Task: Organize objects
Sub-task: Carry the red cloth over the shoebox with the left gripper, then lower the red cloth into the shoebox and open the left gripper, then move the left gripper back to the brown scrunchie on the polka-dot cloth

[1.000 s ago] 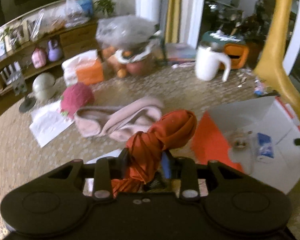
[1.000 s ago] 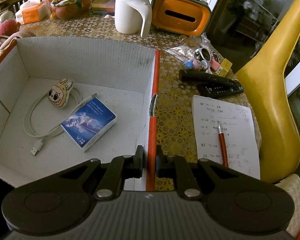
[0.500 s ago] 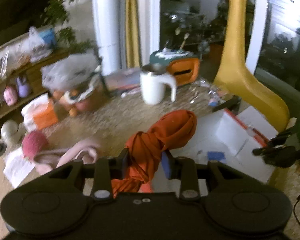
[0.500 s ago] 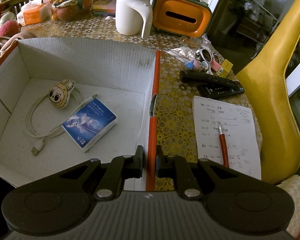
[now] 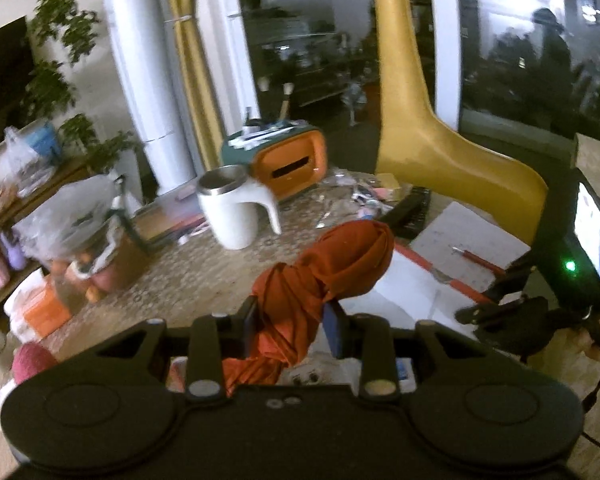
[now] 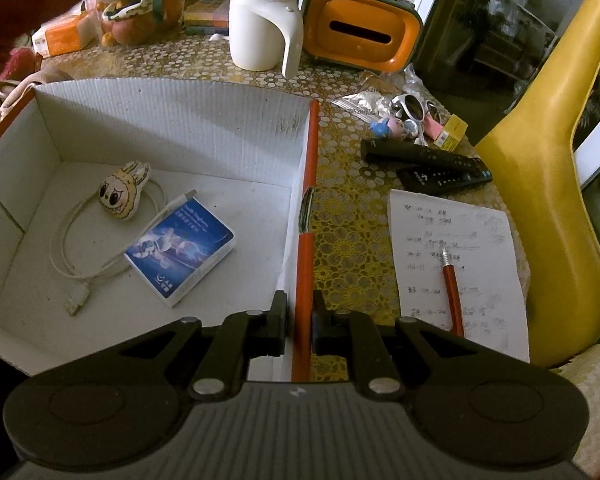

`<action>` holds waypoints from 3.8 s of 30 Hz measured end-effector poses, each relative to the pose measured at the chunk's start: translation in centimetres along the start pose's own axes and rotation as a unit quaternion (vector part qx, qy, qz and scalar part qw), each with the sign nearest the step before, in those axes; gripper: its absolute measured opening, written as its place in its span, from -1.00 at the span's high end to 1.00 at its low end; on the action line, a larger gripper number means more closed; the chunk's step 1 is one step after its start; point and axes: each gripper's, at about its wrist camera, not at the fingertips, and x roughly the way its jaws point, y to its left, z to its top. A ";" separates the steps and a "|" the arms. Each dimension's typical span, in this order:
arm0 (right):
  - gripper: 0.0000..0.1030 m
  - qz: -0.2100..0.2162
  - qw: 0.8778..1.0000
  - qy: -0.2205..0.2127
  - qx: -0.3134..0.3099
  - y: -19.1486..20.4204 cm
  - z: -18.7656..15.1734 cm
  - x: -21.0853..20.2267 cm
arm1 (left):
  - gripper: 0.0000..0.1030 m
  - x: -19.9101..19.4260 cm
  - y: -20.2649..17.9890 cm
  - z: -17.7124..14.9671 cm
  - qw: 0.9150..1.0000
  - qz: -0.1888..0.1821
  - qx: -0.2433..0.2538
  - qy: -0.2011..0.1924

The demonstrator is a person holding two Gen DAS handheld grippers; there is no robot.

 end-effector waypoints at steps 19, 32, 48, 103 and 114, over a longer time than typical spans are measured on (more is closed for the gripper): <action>0.79 0.013 1.000 0.002 0.005 -0.3 -0.5 0.2 | 0.38 7.8 -4.9 -3.3 0.995 -0.059 0.021 0.078; 0.79 0.018 1.000 0.004 0.007 -0.4 -0.7 0.1 | 0.38 10.8 -4.8 -5.9 0.983 -0.061 0.019 0.174; 0.79 0.016 1.000 0.006 0.006 -0.3 -1.0 0.0 | 0.30 11.2 -4.5 -6.6 0.973 -0.097 0.017 0.209; 0.78 -0.004 1.000 0.021 0.001 0.3 -0.6 -0.1 | -0.57 -3.0 13.1 -9.3 0.990 0.040 -0.116 0.075; 0.78 -0.004 1.000 0.025 0.010 0.4 -0.5 -0.1 | -0.91 -1.7 15.8 -13.0 0.982 0.068 -0.144 0.104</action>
